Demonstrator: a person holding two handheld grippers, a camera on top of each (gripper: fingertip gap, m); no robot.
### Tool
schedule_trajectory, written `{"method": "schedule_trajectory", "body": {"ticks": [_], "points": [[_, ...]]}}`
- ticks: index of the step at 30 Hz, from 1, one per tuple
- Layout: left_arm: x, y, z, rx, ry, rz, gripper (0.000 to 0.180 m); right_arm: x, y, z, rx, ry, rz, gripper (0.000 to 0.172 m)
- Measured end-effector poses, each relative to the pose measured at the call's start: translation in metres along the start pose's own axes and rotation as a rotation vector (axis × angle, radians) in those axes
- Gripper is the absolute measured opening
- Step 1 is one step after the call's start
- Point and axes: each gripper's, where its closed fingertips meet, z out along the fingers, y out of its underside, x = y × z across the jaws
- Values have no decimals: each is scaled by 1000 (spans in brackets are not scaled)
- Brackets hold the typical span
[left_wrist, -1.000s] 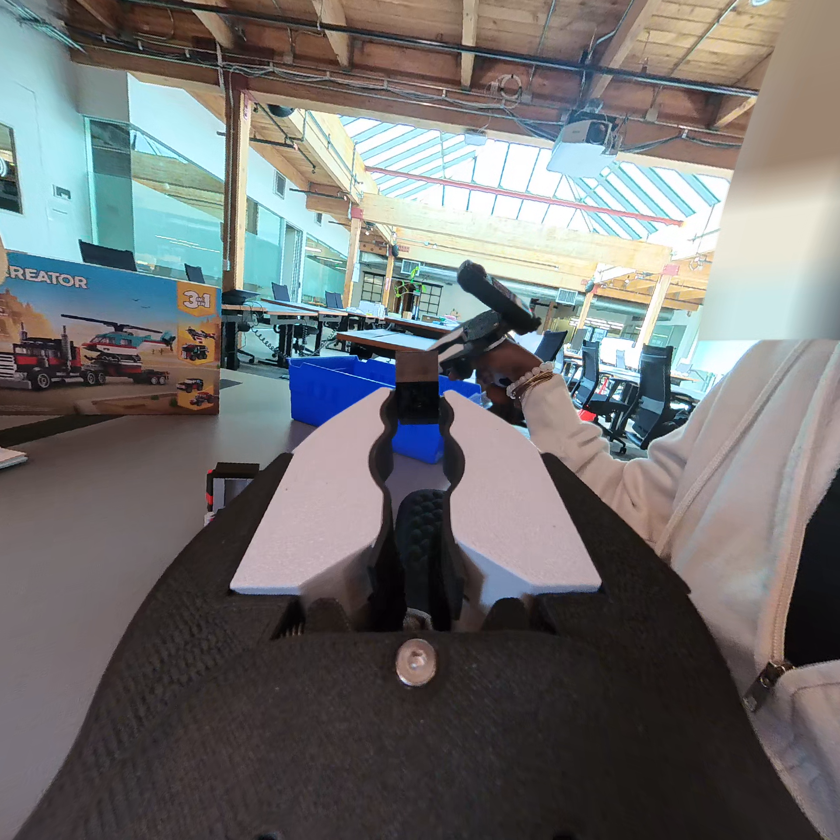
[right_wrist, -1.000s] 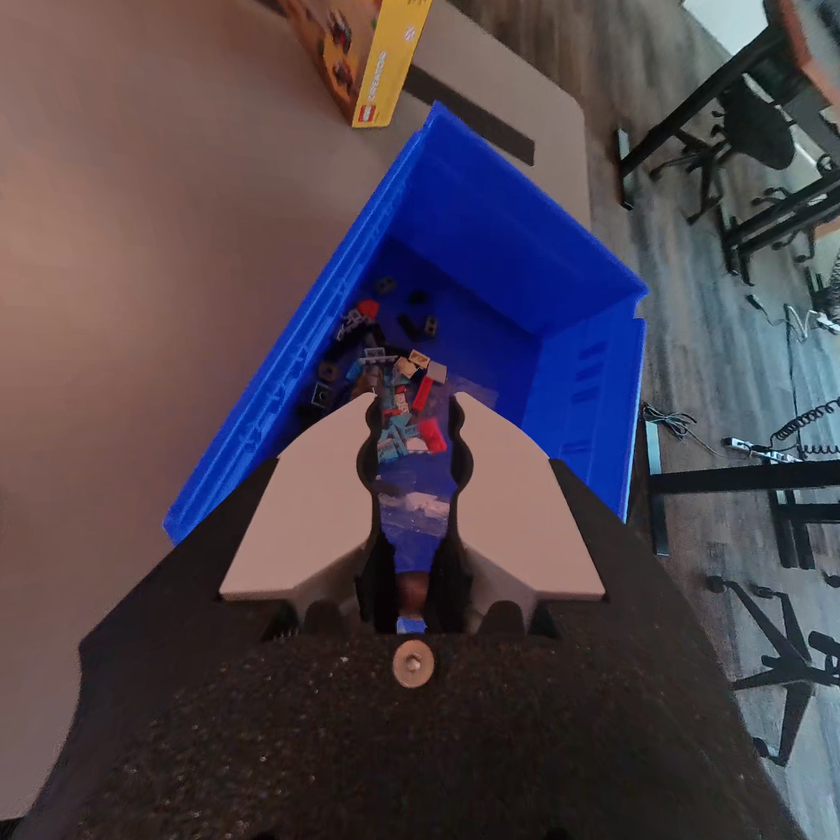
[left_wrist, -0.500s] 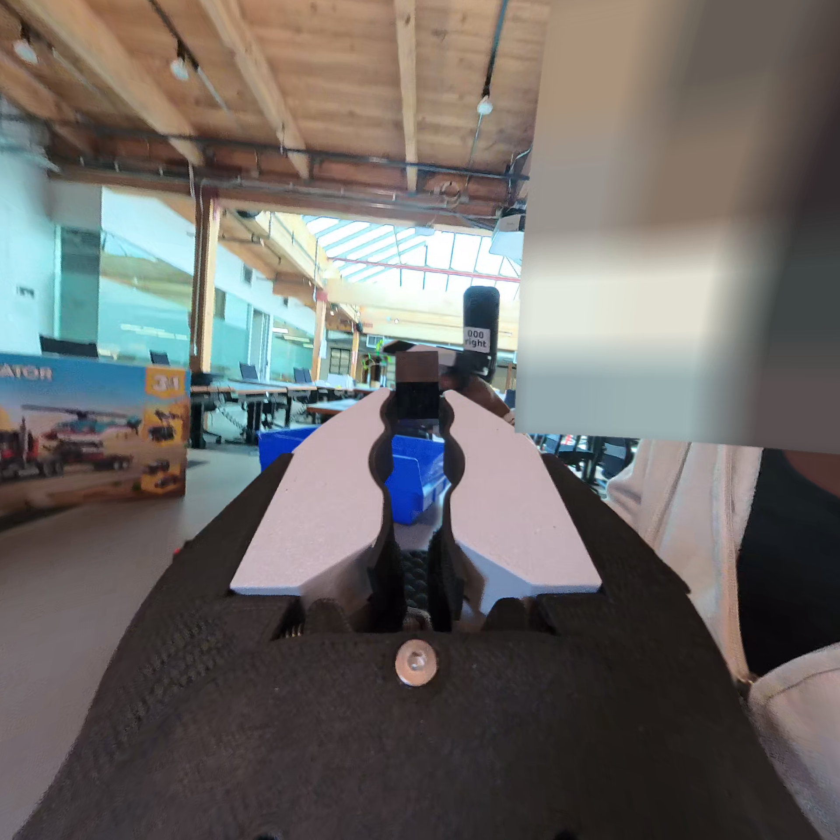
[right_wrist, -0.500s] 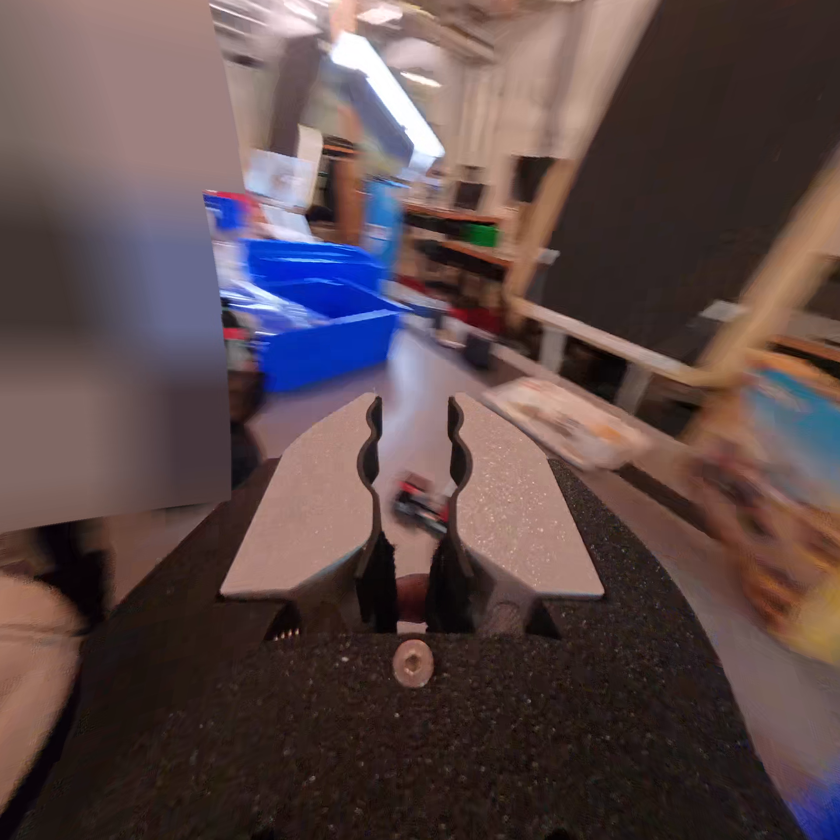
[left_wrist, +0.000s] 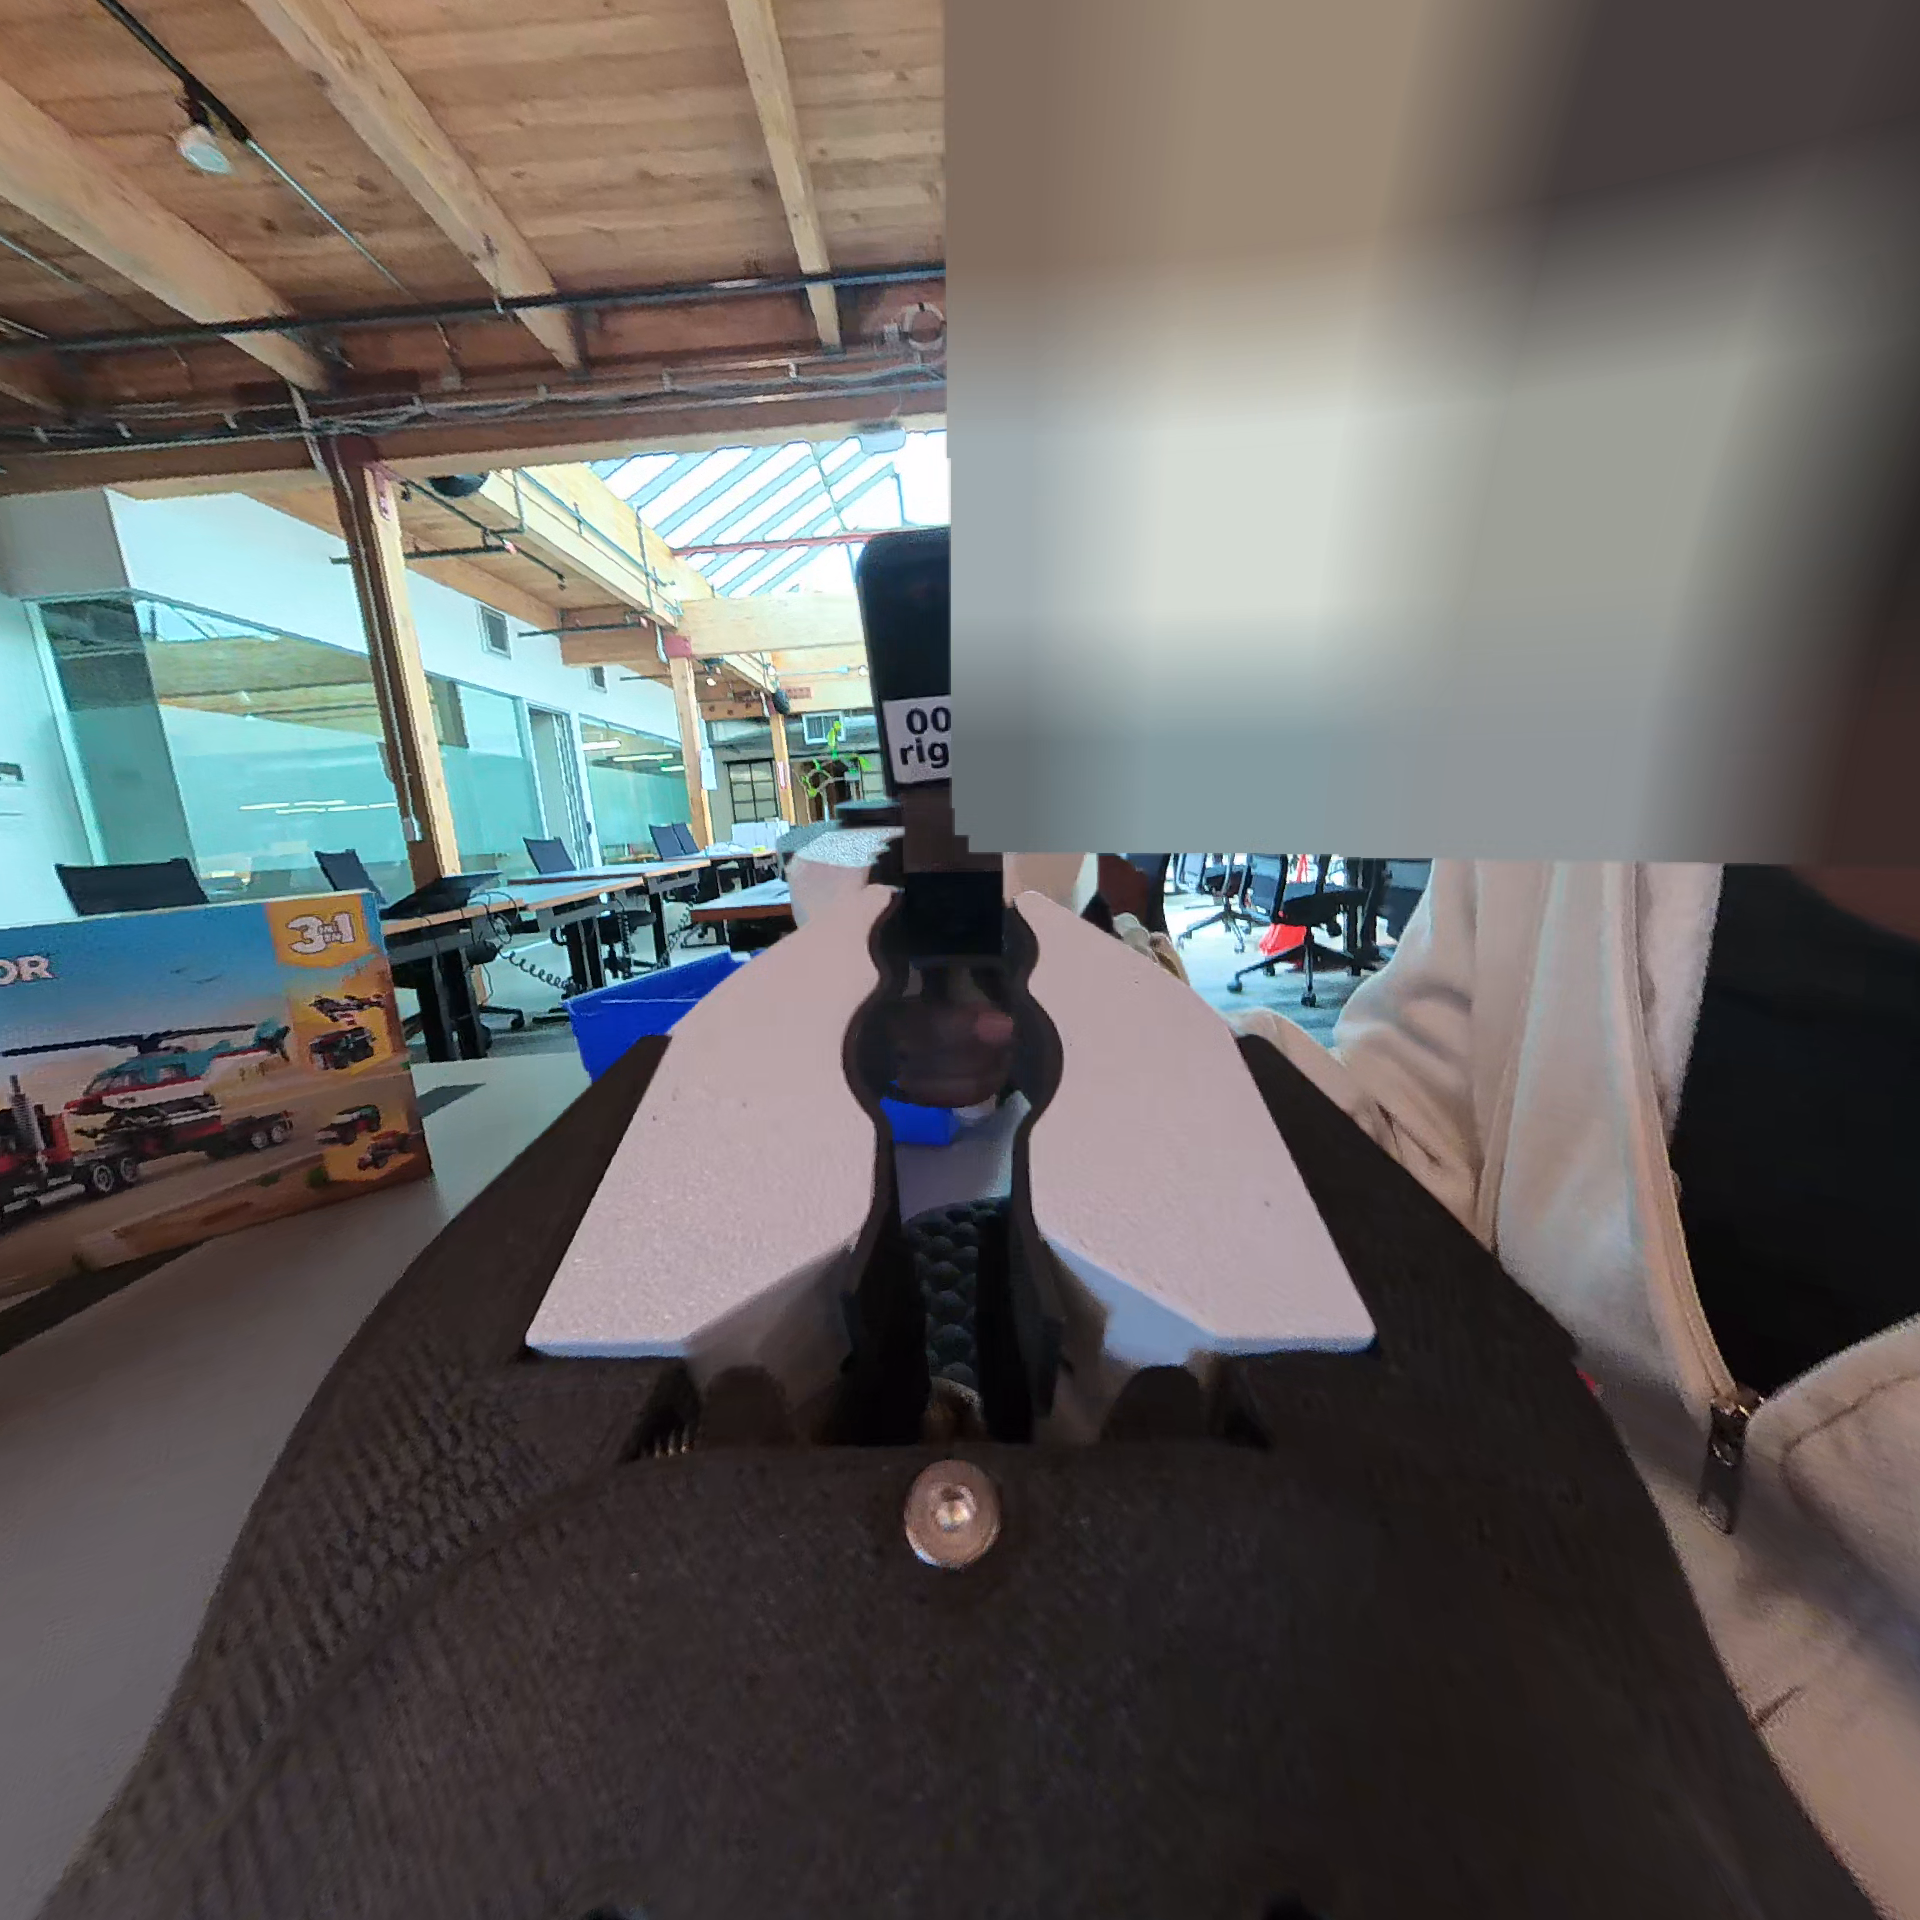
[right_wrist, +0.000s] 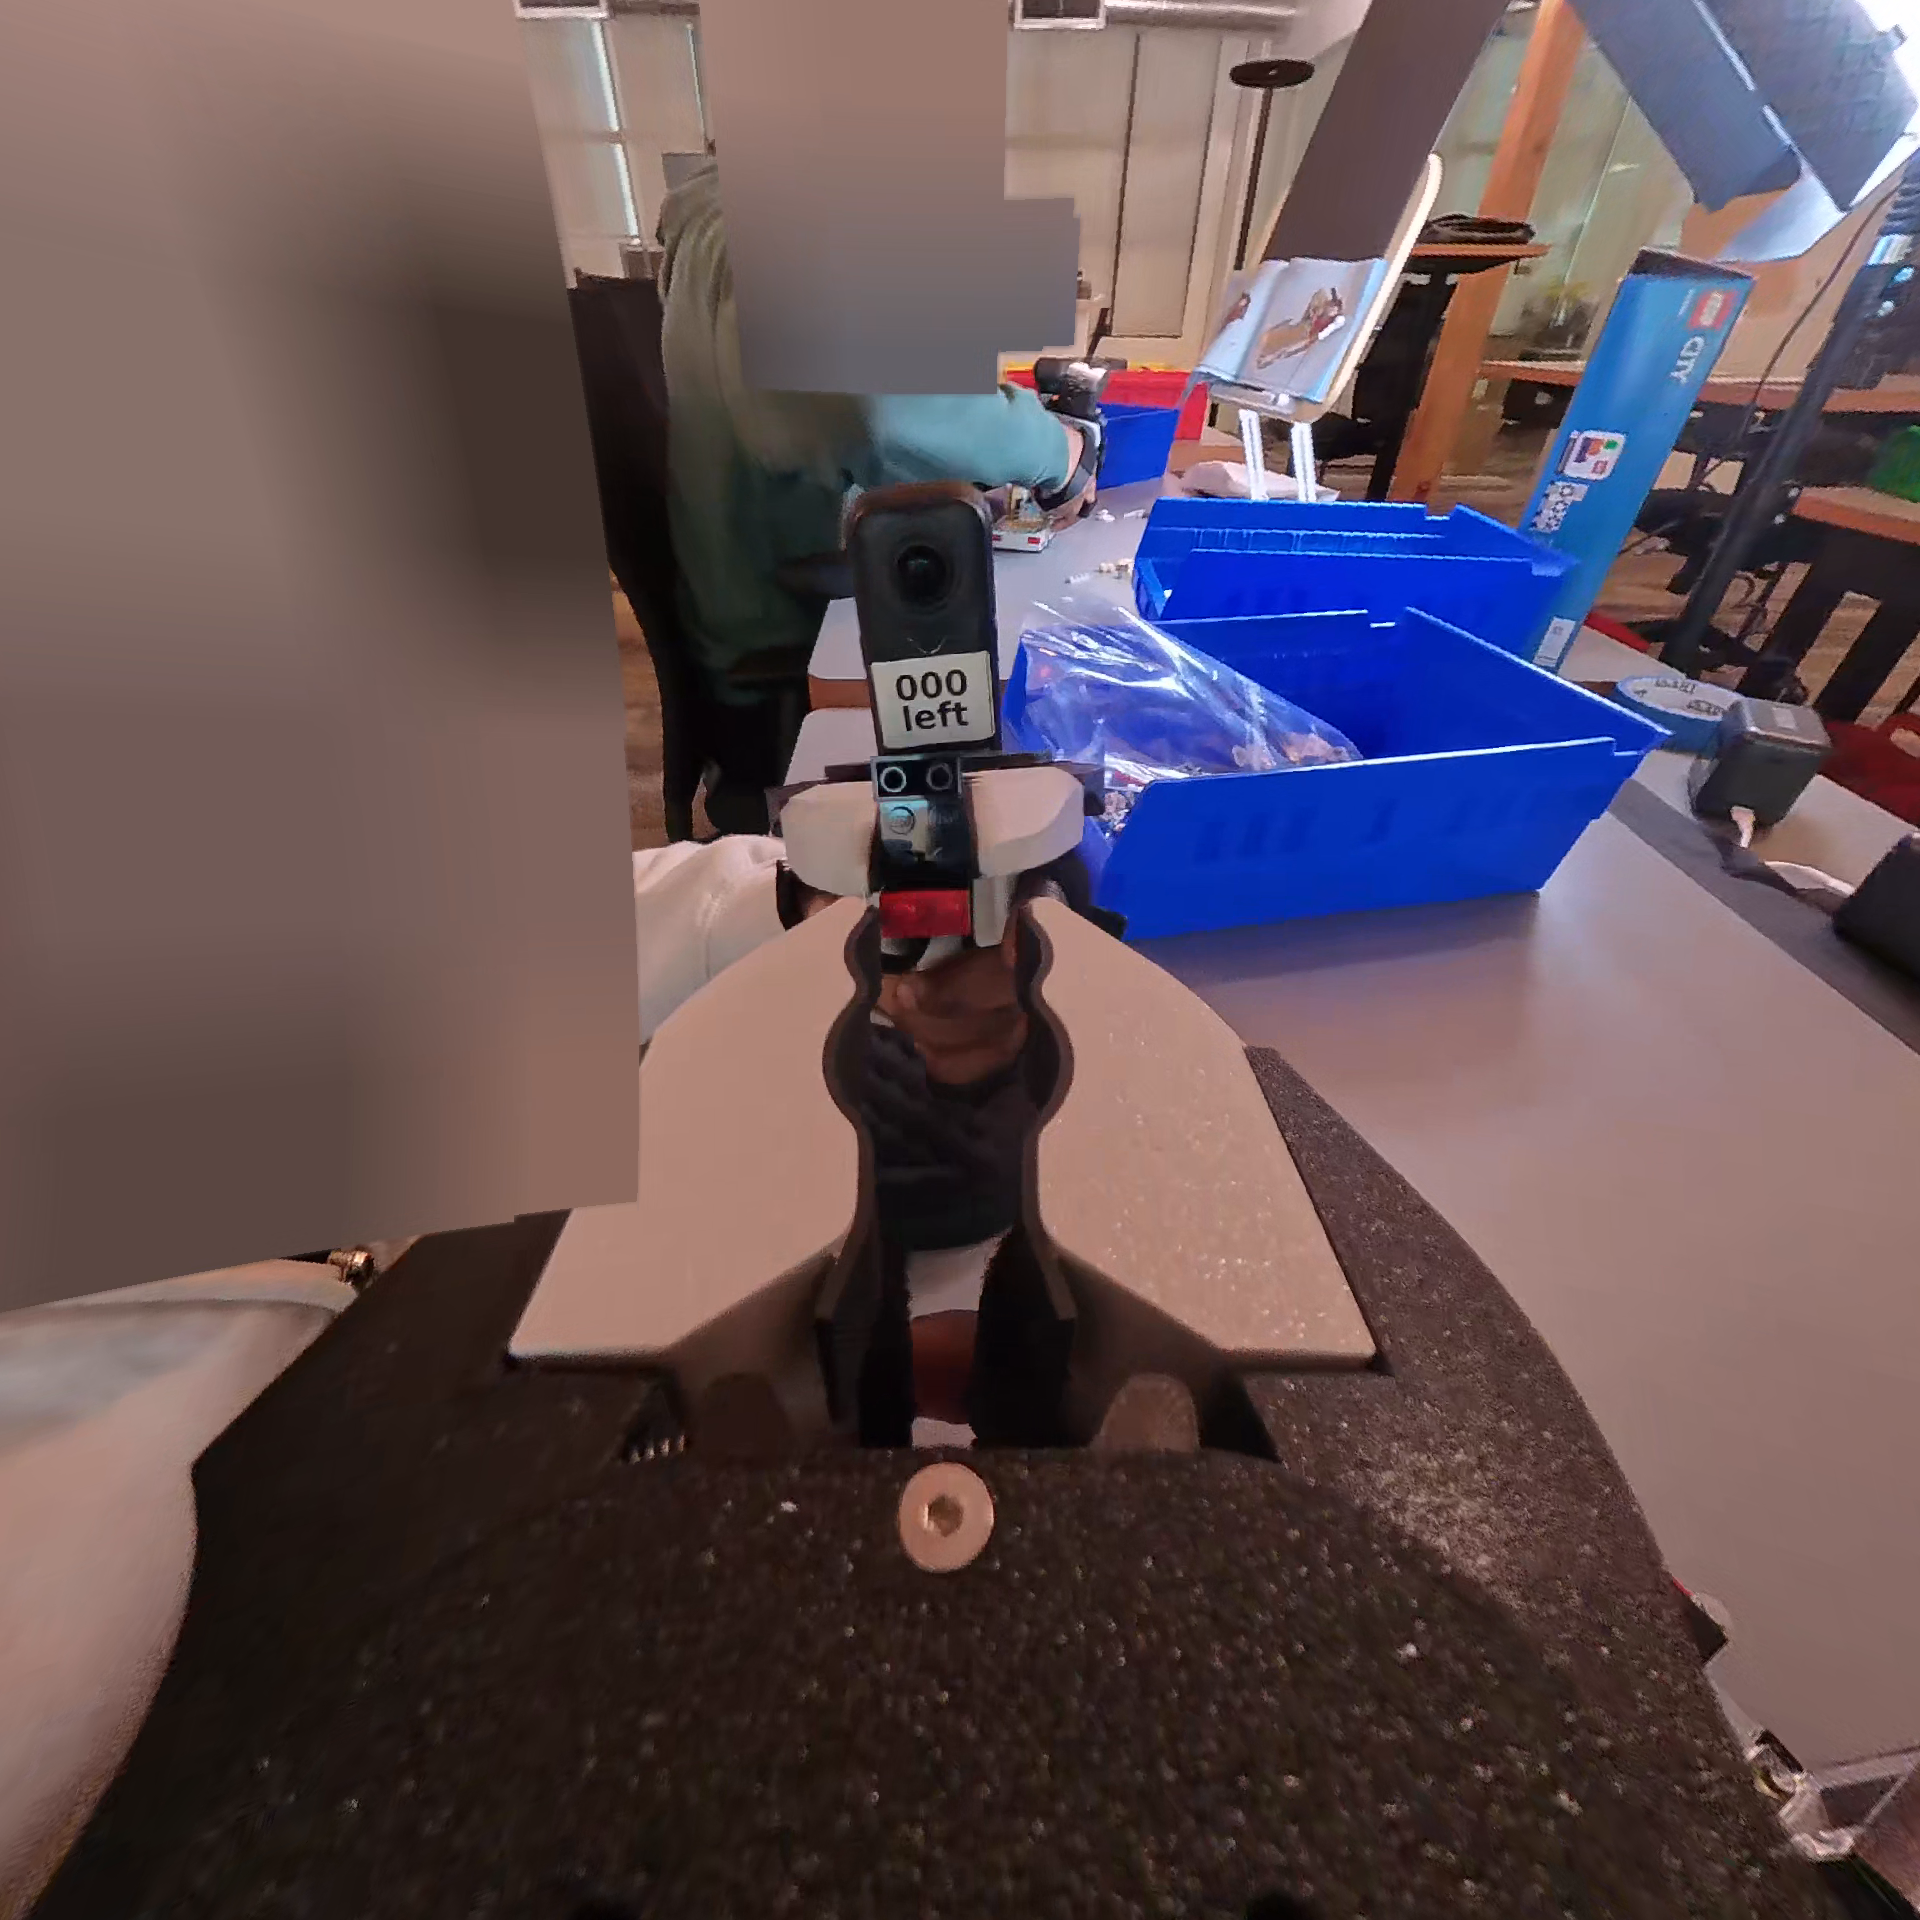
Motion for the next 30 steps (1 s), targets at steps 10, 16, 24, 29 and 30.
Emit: {"method": "schedule_trajectory", "body": {"ticks": [10, 16, 24, 29, 30], "points": [[2, 5, 1, -29, 16, -18, 17, -5, 3, 1, -25, -20, -58, 16], [-5, 7, 0, -49, -23, -29, 17, 4, 5, 3, -77, 96, -228, 16], [-33, -17, -21, 103, -153, -126, 17, 25, -16, -16, -82, 372, -503, 16], [-26, -18, -17, 132, -99, -171, 17, 67, -34, -103, -96, 678, -386, 16], [-26, -19, -17, 138, -94, -177, 17, 76, -37, -127, -88, 764, -345, 16]]}}
